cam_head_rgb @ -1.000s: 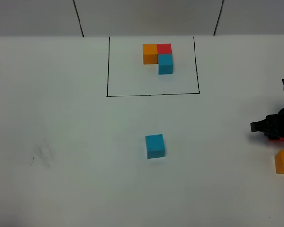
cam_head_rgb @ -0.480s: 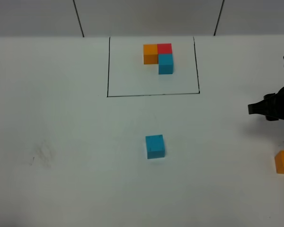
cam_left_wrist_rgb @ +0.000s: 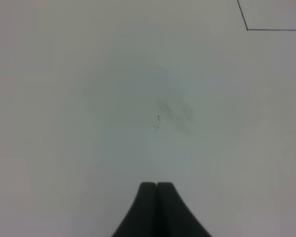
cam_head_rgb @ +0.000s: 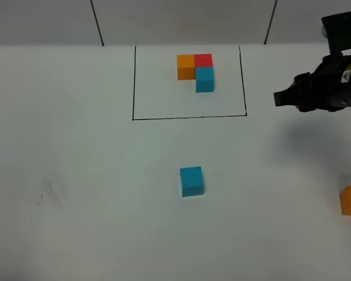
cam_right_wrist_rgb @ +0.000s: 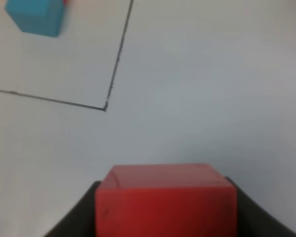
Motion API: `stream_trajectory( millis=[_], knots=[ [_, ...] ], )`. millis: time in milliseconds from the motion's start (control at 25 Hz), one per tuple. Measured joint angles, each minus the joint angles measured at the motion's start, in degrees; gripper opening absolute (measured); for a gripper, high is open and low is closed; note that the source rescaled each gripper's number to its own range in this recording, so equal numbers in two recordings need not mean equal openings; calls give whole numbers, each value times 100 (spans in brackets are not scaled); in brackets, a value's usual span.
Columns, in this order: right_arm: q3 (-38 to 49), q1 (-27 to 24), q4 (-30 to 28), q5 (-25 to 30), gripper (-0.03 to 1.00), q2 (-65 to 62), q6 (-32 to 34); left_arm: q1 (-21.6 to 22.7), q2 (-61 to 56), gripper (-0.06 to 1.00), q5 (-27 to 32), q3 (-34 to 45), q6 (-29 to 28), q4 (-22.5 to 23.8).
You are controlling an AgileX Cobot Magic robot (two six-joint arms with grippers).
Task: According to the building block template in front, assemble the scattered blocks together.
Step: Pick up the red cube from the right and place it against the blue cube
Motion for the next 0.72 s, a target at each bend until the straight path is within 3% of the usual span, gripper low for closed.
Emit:
stream_trajectory(
  millis=[360,720],
  knots=[
    [-84,748,0,-469,43,225,651,0,0,0,0,0,0,0],
    [-956,1387,-6,-471,43,1347,1115,0,0,0,0,2,0,0]
  ],
)
